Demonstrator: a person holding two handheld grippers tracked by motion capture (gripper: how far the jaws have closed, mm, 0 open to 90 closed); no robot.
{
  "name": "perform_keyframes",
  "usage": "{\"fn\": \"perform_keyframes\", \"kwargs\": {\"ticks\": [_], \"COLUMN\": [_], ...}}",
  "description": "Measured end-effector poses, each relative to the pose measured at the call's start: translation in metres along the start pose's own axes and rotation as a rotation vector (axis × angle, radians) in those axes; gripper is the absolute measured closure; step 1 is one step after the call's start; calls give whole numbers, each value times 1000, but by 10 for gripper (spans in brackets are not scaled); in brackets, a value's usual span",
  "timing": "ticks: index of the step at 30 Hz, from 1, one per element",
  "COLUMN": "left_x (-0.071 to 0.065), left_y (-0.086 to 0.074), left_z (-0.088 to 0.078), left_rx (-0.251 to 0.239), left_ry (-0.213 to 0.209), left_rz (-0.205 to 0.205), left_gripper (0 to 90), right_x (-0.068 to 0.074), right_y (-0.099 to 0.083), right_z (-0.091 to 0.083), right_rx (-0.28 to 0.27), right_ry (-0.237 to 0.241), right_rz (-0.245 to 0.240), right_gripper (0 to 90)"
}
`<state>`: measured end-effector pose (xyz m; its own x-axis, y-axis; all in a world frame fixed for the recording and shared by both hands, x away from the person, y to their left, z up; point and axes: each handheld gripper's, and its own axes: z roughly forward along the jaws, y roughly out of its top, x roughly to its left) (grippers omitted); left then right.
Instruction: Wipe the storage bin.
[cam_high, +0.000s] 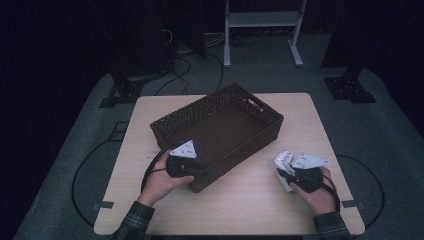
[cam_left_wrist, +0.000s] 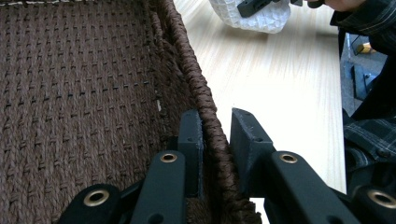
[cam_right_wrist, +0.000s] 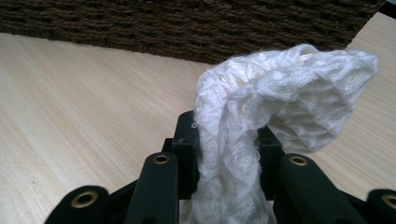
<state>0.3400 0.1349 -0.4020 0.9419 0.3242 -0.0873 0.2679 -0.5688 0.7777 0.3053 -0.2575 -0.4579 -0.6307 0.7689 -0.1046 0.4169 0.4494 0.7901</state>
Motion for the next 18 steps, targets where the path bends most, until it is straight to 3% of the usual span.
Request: {"fn": "perform_keyframes", "kwargs": {"ticks": [2, 5, 7, 10, 18], "left_x": [1, 3, 4, 4, 7], "left_y": [1, 3, 3, 1, -7], "left_z": [1, -1, -2, -2, -3], "left_rx": [-4, -50, -45, -57, -72], "left_ry": [-2, -8, 2, -15, -46], "left_rz": [1, 0, 18, 45, 46], "left_gripper": [715, 660, 662, 689, 697], "right_x": [0, -1, 0, 0, 2], "right_y": [0, 0, 0, 0, 1], "right_z": [0, 0, 0, 0, 1], "right_rx": [-1, 0, 0, -1, 0], "right_ry": [-1, -1, 0, 2, 5], "right_rz": [0, 1, -2, -1, -6], "right_gripper": [687, 686, 686, 686, 686]}}
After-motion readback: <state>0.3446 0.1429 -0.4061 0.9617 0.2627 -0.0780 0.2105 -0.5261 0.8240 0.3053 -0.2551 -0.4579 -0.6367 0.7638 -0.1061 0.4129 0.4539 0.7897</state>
